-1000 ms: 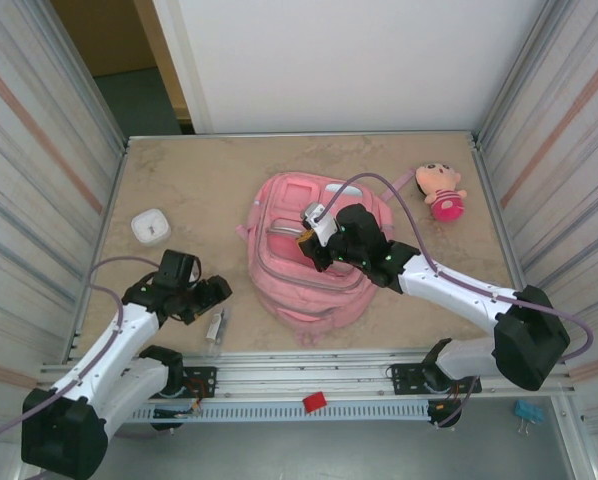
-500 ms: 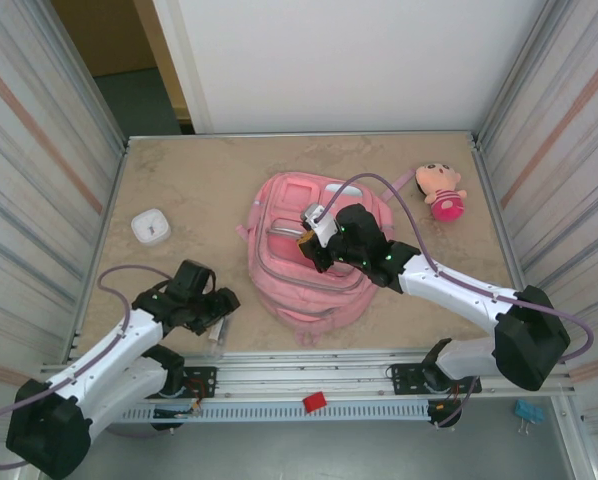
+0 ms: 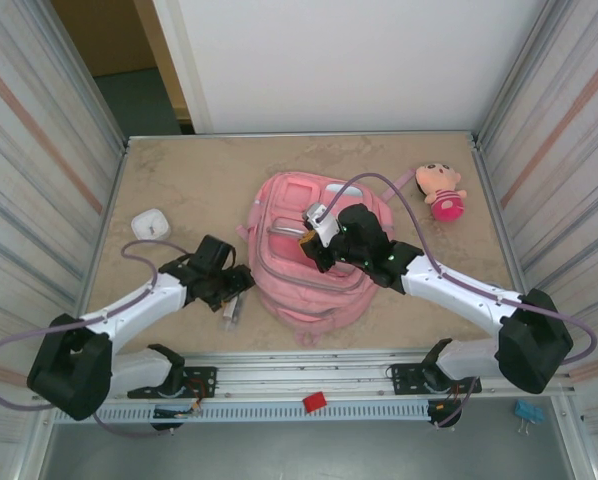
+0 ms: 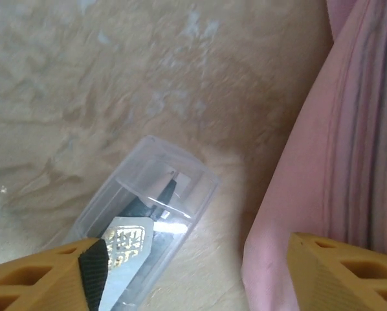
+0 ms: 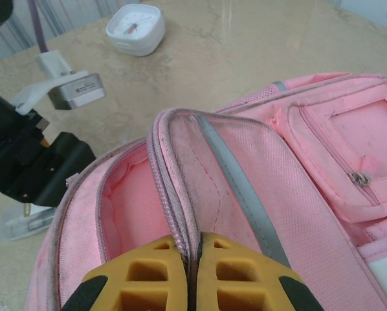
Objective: Pack the student bag
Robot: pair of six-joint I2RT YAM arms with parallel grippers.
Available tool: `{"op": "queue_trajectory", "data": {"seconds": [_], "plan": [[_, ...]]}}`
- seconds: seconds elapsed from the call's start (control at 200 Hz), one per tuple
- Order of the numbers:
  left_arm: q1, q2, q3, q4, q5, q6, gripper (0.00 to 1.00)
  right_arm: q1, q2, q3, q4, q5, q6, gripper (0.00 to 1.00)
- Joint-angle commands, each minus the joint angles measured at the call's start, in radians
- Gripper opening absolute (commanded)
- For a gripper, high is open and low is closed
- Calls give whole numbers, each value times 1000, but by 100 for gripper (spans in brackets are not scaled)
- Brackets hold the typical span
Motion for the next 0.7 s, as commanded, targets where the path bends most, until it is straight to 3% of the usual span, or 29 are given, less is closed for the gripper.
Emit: {"op": "queue_trajectory", "data": {"seconds": [0.0,0.19,0.321,0.521,0.696], "plan": [[-3,-19,37,-108,-54,95,82,-17,-48,17,28,21,3,0],[-63,-151,17,-311,-157,127,86,-29,-59,4,26,24,7,0],[-137,-148,8,-379,-243,112,85,-29,-62,3,31,13,7,0],[-146,-38,16,-331,-279,157,86,-29,-61,6,26,-2,10,0],[-145,103,45,-218,-208,193,88,-29,-73,1,20,-3,10,0]]}}
